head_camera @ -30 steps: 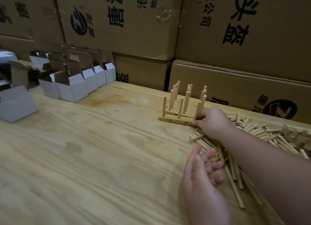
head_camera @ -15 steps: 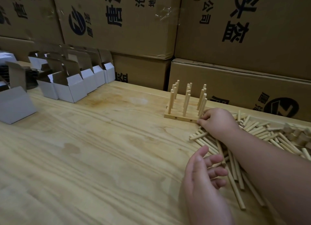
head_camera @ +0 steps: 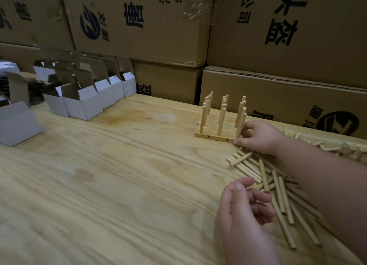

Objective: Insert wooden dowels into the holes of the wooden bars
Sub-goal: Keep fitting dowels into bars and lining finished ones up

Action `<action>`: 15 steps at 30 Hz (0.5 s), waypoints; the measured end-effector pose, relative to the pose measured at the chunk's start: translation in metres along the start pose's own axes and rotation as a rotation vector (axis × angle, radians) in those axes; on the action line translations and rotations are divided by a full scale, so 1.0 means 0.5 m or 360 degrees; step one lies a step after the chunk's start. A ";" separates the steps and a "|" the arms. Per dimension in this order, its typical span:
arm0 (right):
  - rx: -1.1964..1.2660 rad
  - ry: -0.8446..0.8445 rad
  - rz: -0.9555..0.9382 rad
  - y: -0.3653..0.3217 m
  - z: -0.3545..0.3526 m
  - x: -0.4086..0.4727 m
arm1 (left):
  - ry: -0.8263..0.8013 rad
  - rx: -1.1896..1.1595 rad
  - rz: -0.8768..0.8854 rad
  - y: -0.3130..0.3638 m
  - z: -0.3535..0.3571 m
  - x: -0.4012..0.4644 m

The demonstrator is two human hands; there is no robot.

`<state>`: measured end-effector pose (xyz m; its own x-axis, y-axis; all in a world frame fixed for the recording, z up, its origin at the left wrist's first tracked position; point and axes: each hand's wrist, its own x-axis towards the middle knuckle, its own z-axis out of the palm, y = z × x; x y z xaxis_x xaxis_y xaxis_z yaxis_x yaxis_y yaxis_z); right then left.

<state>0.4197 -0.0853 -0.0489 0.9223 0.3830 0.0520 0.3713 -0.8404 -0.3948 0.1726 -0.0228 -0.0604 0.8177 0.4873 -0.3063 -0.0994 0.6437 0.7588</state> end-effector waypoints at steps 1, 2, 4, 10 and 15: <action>0.0009 0.0010 -0.0005 0.002 0.002 0.000 | 0.0001 -0.0011 -0.0006 -0.001 0.001 0.000; 0.0014 0.0034 -0.0009 0.005 0.005 0.000 | 0.0000 -0.0026 -0.0011 -0.002 0.001 0.000; 0.0017 0.0090 -0.0020 0.008 0.014 0.001 | -0.0008 -0.0062 -0.0022 -0.005 0.003 -0.001; -0.0014 0.0206 0.0017 0.004 0.027 0.007 | -0.0024 -0.0110 -0.0013 -0.011 0.006 -0.006; -0.0004 0.0230 0.0078 0.002 0.035 0.002 | -0.0066 -0.0099 0.0027 -0.021 0.006 -0.012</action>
<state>0.4191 -0.0792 -0.0655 0.9451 0.2825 0.1644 0.3256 -0.8579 -0.3975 0.1706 -0.0343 -0.0649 0.8382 0.4745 -0.2688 -0.1473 0.6716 0.7261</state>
